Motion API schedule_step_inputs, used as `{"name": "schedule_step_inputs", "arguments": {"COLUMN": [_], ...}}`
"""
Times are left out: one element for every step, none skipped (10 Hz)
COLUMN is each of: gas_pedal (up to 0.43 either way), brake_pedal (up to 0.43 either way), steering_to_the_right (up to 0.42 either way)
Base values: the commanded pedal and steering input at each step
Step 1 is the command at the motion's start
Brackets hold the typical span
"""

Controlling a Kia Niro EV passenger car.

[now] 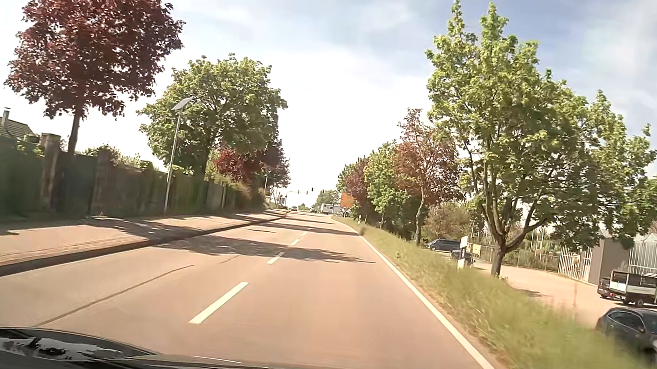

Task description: Follow the waypoints while adhering to traffic rules and regulations

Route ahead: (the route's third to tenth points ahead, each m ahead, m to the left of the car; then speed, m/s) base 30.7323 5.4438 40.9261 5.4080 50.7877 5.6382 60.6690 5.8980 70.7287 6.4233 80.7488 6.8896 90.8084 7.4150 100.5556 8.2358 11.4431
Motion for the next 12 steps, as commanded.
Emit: {"name": "schedule_step_inputs", "arguments": {"gas_pedal": [0.087,0.087,0.098,0.098,0.098,0.098,0.098,0.098,0.098,0.098,0.098,0.098], "brake_pedal": [0.000,0.000,0.000,0.000,0.000,0.000,0.000,0.000,0.000,0.000,0.000,0.000], "steering_to_the_right": [0.001,0.001,0.000,0.000,0.000,0.001,0.000,0.000,0.000,0.000,0.000,0.000]}}
